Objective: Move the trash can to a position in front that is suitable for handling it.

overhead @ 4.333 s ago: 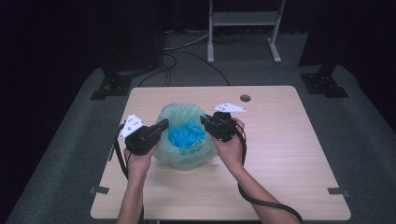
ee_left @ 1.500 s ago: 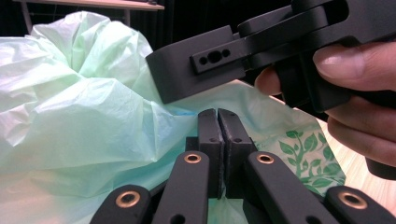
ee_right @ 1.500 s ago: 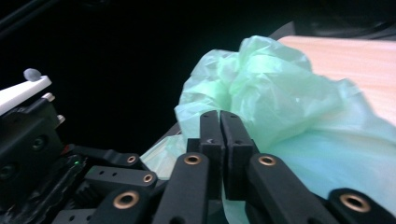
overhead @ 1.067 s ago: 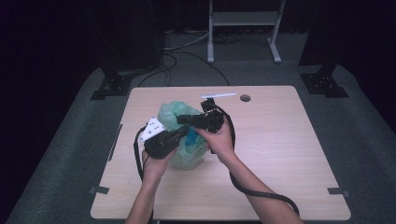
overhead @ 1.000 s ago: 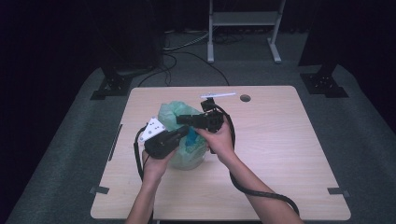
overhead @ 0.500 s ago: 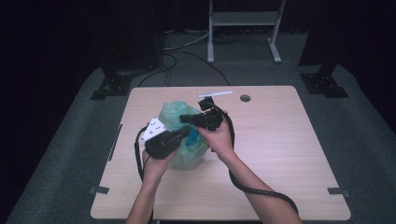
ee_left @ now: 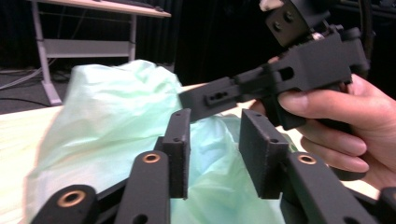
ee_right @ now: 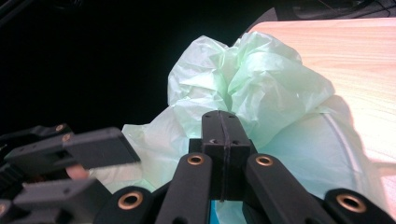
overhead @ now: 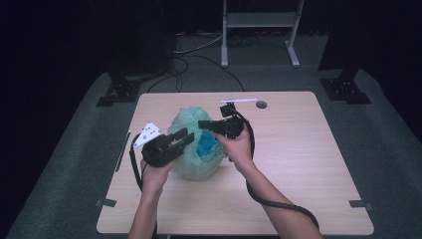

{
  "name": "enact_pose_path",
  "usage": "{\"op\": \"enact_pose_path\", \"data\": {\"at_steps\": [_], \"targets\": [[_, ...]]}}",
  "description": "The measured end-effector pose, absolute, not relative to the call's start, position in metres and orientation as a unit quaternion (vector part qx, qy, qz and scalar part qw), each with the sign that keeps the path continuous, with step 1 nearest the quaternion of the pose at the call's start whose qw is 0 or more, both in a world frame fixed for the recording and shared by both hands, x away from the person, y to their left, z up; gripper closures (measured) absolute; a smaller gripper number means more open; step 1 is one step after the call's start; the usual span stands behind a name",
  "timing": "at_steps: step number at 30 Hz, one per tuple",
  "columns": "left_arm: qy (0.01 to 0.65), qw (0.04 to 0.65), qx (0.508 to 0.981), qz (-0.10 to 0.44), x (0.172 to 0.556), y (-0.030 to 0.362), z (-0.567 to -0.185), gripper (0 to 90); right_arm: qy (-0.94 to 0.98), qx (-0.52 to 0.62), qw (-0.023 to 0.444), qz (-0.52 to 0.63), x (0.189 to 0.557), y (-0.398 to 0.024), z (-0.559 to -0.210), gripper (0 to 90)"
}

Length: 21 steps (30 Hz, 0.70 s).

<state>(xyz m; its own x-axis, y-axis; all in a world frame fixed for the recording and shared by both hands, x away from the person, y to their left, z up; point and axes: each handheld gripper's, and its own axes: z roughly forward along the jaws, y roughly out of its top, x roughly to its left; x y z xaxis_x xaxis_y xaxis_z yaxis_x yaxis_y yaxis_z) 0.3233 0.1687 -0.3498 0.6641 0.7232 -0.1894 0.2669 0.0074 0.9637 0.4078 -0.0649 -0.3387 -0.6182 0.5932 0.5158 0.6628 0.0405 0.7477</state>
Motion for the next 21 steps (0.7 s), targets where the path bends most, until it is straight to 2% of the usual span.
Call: {"op": "enact_pose_path", "data": {"at_steps": [10,21], "targets": [[0.4,0.604,0.661,0.195,0.328,0.188,-0.351,46.9,-0.706,-0.44,0.037,-0.554,0.407,-0.072,-0.333,90.0],[0.438,0.608,0.634,0.194,0.331,0.21,-0.352,37.0,-0.688,-0.447,0.031,-0.571,0.407,-0.083,-0.322,90.0]]}}
